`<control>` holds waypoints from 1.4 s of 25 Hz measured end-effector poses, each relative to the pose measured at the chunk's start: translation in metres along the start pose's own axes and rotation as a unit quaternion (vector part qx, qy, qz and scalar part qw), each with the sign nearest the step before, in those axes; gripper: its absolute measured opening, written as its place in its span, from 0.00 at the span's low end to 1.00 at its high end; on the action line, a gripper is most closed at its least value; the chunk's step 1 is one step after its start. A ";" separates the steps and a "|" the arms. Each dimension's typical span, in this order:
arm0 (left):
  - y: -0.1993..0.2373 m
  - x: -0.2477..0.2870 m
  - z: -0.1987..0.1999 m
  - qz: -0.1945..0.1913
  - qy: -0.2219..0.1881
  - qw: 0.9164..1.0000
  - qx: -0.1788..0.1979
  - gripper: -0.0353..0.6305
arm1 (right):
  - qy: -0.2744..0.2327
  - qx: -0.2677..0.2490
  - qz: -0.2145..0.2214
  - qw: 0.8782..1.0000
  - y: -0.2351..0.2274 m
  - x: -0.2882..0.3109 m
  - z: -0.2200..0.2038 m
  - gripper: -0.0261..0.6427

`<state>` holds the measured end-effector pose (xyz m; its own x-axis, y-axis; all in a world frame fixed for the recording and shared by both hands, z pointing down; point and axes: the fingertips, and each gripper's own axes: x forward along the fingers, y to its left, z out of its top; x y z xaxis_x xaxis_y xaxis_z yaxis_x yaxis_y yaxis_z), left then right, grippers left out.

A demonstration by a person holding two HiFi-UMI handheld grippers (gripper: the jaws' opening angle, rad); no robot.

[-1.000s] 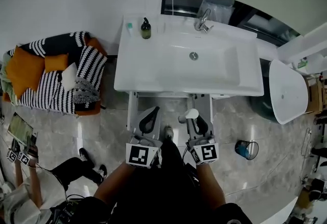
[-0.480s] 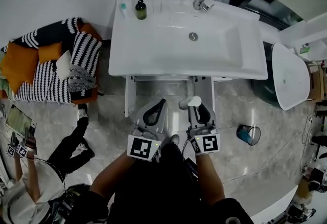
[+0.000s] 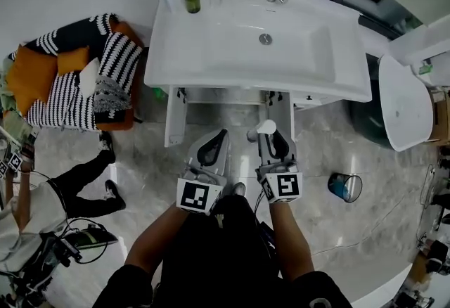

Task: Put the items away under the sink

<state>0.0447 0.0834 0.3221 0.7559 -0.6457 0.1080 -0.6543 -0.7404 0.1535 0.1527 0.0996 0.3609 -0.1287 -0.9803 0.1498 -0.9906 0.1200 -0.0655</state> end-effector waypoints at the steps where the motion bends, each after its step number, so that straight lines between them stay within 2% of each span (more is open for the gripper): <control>1: -0.002 -0.001 -0.006 0.002 0.000 1.000 -0.003 0.06 | 0.000 0.001 -0.001 1.000 -0.003 -0.003 -0.005 0.20; 6: -0.006 0.006 -0.032 0.013 0.000 1.000 0.008 0.06 | -0.010 0.001 -0.002 1.000 -0.018 -0.009 -0.027 0.20; 9: -0.008 0.013 -0.052 -0.001 -0.009 1.000 0.020 0.06 | -0.008 0.002 -0.008 1.000 -0.023 -0.012 -0.052 0.20; 18: 0.005 0.051 -0.133 -0.021 -0.004 1.000 0.013 0.06 | -0.015 0.004 -0.020 1.000 -0.048 0.005 -0.123 0.20; 21: 0.013 0.066 -0.158 -0.018 -0.016 1.000 0.011 0.06 | -0.011 0.002 -0.018 1.000 -0.056 0.020 -0.154 0.20; 24: 0.018 0.079 -0.192 -0.022 -0.009 1.000 0.000 0.06 | -0.011 0.004 -0.019 1.000 -0.065 0.035 -0.189 0.20; 27: 0.030 0.091 -0.225 -0.032 -0.021 0.999 0.009 0.06 | -0.020 -0.001 -0.020 1.000 -0.074 0.052 -0.224 0.20; 35: 0.078 0.116 -0.314 -0.008 -0.050 0.998 0.029 0.06 | -0.045 -0.009 -0.029 0.999 -0.102 0.106 -0.332 0.20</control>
<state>0.0873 0.0096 0.6554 0.7629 -0.6465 0.0070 -0.6440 -0.7588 0.0974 0.2243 0.0356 0.7115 -0.0669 -0.9957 0.0641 -0.9971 0.0644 -0.0407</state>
